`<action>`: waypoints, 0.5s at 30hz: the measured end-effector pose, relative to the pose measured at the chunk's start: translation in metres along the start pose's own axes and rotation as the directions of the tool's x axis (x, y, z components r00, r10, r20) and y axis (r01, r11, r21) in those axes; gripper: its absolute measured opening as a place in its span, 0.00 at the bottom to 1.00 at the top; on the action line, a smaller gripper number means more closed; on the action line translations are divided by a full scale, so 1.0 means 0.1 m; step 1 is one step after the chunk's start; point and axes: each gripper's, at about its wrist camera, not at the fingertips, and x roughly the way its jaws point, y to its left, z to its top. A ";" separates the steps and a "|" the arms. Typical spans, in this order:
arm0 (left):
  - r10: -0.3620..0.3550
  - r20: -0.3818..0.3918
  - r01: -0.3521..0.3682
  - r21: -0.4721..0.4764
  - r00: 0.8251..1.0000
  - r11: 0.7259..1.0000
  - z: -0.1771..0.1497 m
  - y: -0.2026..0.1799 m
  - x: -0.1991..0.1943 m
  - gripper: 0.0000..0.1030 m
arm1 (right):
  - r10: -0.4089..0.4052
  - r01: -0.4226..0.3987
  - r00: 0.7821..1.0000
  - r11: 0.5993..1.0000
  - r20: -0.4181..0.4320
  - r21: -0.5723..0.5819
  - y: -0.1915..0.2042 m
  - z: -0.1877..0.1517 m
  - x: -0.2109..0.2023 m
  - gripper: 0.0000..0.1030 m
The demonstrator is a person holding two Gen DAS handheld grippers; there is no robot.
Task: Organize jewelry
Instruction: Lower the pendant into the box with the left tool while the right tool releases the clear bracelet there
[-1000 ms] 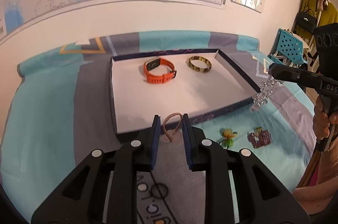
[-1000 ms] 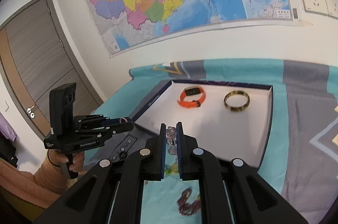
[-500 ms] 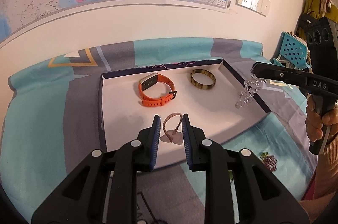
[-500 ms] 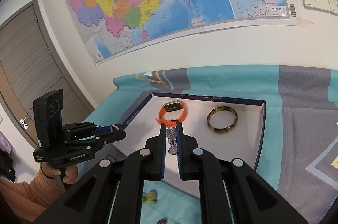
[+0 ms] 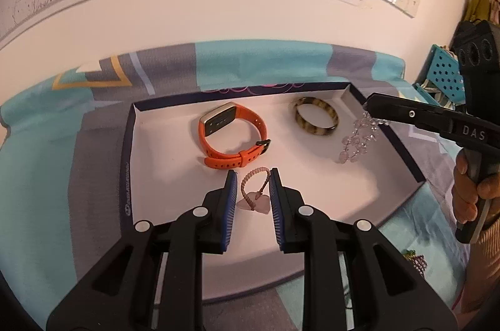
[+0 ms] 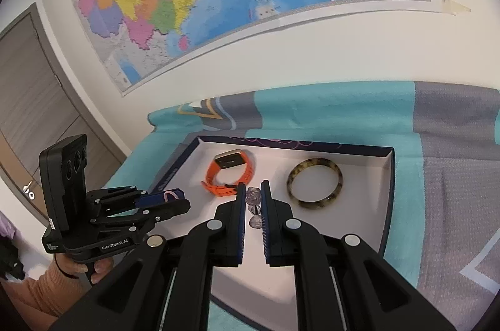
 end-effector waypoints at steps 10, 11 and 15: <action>0.014 -0.052 -0.015 -0.019 0.999 1.000 -0.01 0.03 0.21 0.23 | -0.059 0.059 0.997 0.998 -0.040 -0.012 -0.08 -0.06 0.15 0.08; 0.018 -0.053 -0.020 -0.021 0.998 1.000 -0.01 0.03 0.21 0.23 | -0.065 0.065 0.997 0.998 -0.043 -0.011 -0.09 -0.07 0.16 0.09; 0.027 -0.038 -0.028 -0.023 0.999 0.999 -0.01 0.04 0.17 0.29 | -0.090 0.090 0.995 0.996 -0.050 -0.001 -0.14 -0.09 0.16 0.09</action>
